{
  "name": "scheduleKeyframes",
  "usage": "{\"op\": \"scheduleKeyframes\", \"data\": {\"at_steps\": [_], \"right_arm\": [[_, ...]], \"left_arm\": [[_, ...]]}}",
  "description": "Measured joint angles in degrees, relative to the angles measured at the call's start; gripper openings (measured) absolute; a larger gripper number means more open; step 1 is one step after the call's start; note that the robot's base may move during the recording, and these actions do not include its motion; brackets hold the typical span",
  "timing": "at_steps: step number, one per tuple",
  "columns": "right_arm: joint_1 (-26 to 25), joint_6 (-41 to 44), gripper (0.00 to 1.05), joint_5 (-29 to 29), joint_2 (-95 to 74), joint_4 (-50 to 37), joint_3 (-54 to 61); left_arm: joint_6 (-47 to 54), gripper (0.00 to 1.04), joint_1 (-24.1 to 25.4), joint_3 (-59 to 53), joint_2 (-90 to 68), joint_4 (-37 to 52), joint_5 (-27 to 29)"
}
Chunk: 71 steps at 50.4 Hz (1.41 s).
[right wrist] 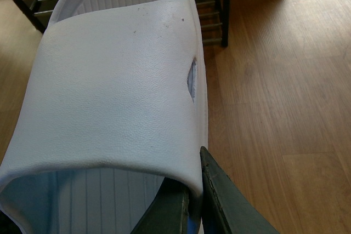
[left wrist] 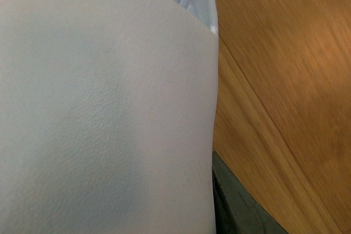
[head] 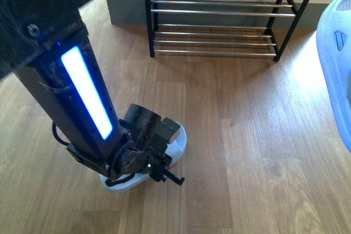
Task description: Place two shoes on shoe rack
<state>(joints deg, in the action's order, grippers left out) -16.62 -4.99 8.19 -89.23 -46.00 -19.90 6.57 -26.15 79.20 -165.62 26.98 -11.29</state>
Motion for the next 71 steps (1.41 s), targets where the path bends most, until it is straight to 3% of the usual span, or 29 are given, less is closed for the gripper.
{"op": "scheduleKeyframes", "data": {"at_steps": [12,29,46,59,63,71], "right_arm": [[0.0,0.0,0.01,0.0,0.0,0.0,0.0],[0.0,0.0,0.01,0.0,0.0,0.0,0.0],[0.0,0.0,0.01,0.0,0.0,0.0,0.0],[0.0,0.0,0.01,0.0,0.0,0.0,0.0],[0.0,0.0,0.01,0.0,0.0,0.0,0.0],[0.0,0.0,0.01,0.0,0.0,0.0,0.0]], "left_arm": [[-5.9,0.02,1.3,-8.3,10.3,9.0,7.6],[-11.0,0.02,4.0,-21.6,26.0,12.1,19.1],[-13.9,0.02,4.8,-51.2,62.8,19.2,29.5],[-13.7,0.02,0.7,-63.1,89.8,8.4,37.8],[-13.6,0.02,-1.7,-65.0,101.5,0.6,43.5],[-13.6,0.02,-2.7,-65.6,109.1,-2.6,44.8]]}}
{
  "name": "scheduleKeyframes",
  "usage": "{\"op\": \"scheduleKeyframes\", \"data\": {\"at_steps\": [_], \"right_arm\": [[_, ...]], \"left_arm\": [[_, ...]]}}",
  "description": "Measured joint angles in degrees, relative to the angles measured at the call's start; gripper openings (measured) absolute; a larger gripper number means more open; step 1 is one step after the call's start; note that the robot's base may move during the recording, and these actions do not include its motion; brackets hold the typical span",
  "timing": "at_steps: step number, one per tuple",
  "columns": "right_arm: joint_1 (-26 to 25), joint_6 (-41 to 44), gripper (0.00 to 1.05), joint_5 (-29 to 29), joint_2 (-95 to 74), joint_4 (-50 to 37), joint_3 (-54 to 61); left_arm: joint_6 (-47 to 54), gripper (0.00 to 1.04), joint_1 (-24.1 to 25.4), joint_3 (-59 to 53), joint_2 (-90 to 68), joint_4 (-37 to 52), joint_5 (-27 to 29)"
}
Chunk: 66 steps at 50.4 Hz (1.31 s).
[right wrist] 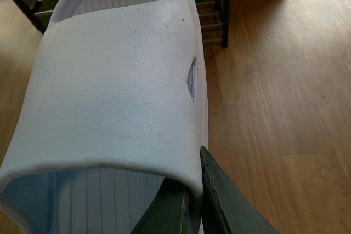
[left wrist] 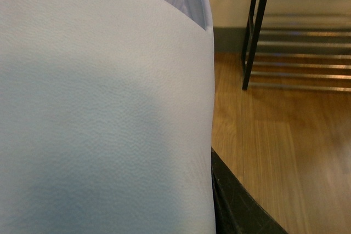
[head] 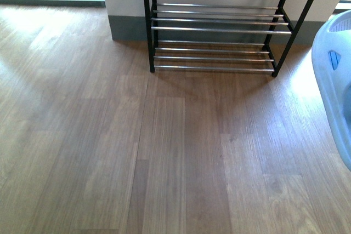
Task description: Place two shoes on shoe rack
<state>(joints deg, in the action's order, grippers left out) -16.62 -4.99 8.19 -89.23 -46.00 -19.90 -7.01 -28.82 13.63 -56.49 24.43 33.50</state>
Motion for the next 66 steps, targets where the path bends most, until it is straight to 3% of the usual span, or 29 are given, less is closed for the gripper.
{"op": "scheduleKeyframes", "data": {"at_steps": [66], "right_arm": [[0.1,0.0,0.01,0.2,0.0,0.0,0.0]], "left_arm": [[-0.1,0.02,-0.2,-0.2,0.8,-0.2,0.2]]}}
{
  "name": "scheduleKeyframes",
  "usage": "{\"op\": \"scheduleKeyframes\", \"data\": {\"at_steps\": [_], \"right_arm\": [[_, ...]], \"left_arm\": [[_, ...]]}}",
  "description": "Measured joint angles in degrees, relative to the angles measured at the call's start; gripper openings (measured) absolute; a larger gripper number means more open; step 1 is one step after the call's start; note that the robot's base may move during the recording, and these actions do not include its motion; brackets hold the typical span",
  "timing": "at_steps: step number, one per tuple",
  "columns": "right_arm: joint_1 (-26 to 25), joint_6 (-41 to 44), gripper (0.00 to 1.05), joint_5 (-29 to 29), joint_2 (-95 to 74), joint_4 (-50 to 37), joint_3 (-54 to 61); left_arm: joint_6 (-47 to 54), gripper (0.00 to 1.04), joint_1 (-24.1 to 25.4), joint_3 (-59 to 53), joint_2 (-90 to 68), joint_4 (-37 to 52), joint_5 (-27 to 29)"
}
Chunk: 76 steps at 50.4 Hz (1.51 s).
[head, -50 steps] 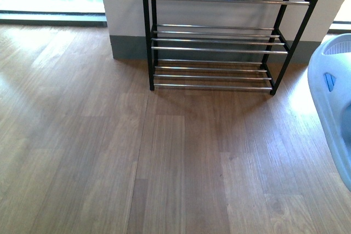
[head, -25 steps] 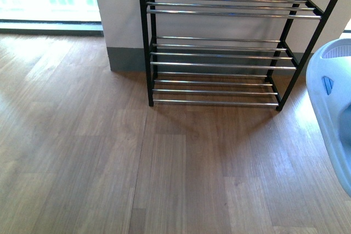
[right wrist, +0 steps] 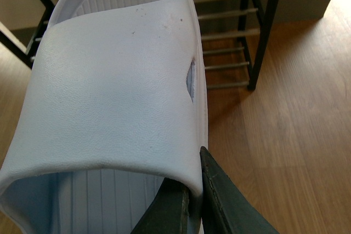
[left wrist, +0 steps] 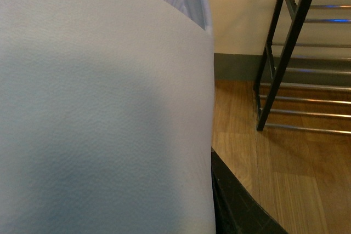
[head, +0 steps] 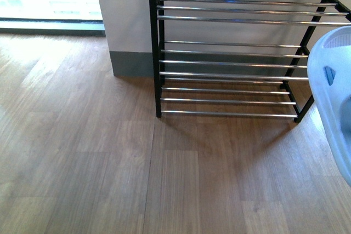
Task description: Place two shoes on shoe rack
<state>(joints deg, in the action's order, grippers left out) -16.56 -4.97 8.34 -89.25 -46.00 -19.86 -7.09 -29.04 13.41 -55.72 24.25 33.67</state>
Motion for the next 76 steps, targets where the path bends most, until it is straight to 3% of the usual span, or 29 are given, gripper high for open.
{"op": "scheduleKeyframes", "data": {"at_steps": [59,66,76], "right_arm": [[0.0,0.0,0.01,-0.1,0.0,0.0,0.0],[-1.8,3.8,0.01,16.2,-4.7,-18.8,2.2],[-2.4,5.3,0.01,22.1,2.7,-9.9,1.1]], "left_arm": [[0.0,0.02,0.0,0.0,0.0,0.0,0.0],[0.0,0.02,0.0,0.0,0.0,0.0,0.0],[0.0,0.02,0.0,0.0,0.0,0.0,0.0]]}}
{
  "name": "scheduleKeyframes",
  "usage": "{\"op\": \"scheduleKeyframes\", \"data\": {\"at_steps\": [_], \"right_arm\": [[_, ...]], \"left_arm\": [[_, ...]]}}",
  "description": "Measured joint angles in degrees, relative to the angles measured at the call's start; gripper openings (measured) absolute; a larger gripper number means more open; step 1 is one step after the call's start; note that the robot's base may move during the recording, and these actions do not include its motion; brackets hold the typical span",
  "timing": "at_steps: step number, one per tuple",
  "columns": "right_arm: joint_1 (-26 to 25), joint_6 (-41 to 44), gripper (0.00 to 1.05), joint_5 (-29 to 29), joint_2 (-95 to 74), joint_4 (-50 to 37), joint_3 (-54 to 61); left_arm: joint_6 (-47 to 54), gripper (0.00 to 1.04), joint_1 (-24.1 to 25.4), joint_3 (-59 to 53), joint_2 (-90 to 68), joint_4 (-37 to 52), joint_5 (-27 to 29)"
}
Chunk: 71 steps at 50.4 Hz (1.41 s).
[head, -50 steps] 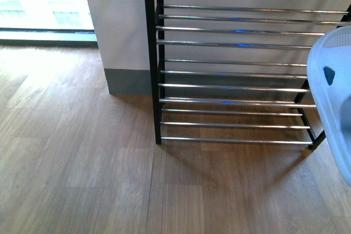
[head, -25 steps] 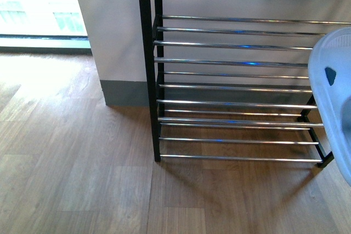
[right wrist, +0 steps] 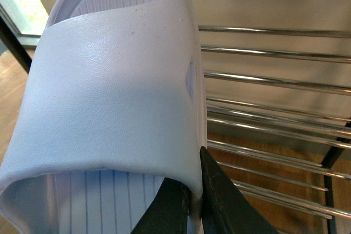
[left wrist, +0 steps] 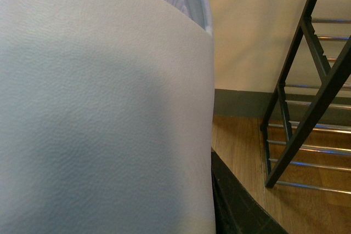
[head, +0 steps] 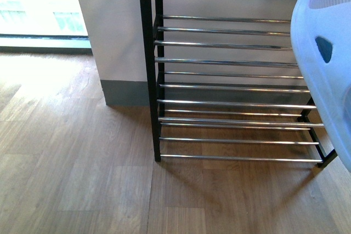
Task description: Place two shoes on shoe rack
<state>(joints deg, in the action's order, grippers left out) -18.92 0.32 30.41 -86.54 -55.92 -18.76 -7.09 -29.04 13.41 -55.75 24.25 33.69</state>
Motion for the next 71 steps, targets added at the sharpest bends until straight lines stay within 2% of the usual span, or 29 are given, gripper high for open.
{"op": "scheduleKeyframes", "data": {"at_steps": [6,16,21,27,37,40,43,47,58,71], "right_arm": [[-0.6,1.9,0.01,4.8,6.5,11.1,-2.1],[-1.2,3.2,0.01,12.3,14.5,23.4,-4.7],[-1.4,2.8,0.01,14.2,17.4,25.8,-6.2],[-1.3,0.7,0.01,13.4,18.9,25.9,-8.6],[2.6,-4.4,0.01,5.8,16.5,25.7,-15.1],[4.8,-5.4,0.01,1.7,14.4,25.6,-17.9],[9.4,-6.3,0.01,-5.2,9.5,26.1,-23.6],[11.8,-6.3,0.01,-8.2,7.0,27.2,-26.7],[18.3,-4.5,0.01,-16.8,-0.9,34.8,-38.3],[21.3,-1.5,0.01,-25.4,-9.0,47.9,-54.0]], "left_arm": [[0.0,0.02,0.0,0.0,0.0,0.0,-0.1],[0.0,0.02,0.0,0.0,0.0,0.0,0.0],[0.0,0.02,0.0,0.0,0.0,0.0,0.0],[0.0,0.02,0.0,0.0,0.0,0.0,0.0],[0.0,0.02,0.0,0.0,0.0,0.0,0.0],[0.0,0.02,0.0,0.0,0.0,0.0,0.0],[0.0,0.02,0.0,0.0,0.0,0.0,0.0],[0.0,0.02,0.0,0.0,0.0,0.0,0.0],[0.0,0.02,0.0,0.0,0.0,0.0,0.0],[0.0,0.02,0.0,0.0,0.0,0.0,0.0]]}}
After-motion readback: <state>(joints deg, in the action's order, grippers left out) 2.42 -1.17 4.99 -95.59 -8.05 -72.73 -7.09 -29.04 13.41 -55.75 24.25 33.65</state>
